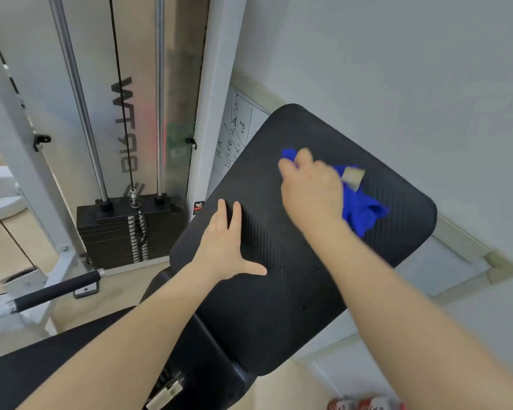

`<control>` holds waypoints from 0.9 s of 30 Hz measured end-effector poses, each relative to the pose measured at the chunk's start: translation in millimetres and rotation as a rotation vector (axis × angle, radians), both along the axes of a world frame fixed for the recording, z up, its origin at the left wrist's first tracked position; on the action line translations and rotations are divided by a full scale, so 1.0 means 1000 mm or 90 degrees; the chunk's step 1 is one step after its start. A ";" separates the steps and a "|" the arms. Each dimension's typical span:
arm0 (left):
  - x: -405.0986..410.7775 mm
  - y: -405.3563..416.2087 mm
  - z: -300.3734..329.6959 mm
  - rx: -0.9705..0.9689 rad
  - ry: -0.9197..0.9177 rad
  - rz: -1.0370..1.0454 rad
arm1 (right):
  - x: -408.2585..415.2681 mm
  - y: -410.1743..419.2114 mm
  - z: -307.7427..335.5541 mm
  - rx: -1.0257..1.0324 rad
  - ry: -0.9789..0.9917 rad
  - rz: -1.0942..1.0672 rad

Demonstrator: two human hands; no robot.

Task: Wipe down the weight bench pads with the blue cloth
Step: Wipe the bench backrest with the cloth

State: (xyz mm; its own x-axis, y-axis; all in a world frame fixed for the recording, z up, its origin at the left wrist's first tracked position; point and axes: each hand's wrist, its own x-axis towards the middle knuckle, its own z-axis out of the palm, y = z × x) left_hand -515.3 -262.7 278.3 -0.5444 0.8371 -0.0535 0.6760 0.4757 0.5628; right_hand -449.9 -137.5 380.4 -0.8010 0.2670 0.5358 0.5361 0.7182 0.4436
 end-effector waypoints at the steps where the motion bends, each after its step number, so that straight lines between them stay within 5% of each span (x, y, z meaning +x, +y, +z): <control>1: 0.001 0.002 -0.003 0.003 0.018 0.007 | 0.005 -0.013 -0.017 -0.014 -0.033 0.012; 6: 0.005 0.003 -0.013 0.009 0.082 0.040 | 0.023 -0.045 -0.038 -0.052 -0.368 0.076; 12: 0.017 0.006 -0.012 -0.048 0.166 0.102 | 0.025 0.019 0.036 0.071 0.011 0.041; 16: 0.024 0.002 -0.009 -0.002 0.210 0.100 | 0.045 0.003 0.002 0.064 -0.063 0.034; 22: 0.043 -0.006 -0.006 0.004 0.215 0.080 | 0.084 -0.039 -0.033 -0.019 -0.391 0.075; 27: 0.071 -0.004 -0.005 0.002 0.194 -0.006 | 0.086 0.023 0.045 0.126 -0.098 0.054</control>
State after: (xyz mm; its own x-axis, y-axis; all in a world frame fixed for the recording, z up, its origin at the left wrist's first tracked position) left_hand -444.6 -266.8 273.2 -0.5268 0.8425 0.1128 0.8184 0.4669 0.3351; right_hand -363.9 -114.4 425.1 -0.8921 0.0968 0.4412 0.3926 0.6492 0.6514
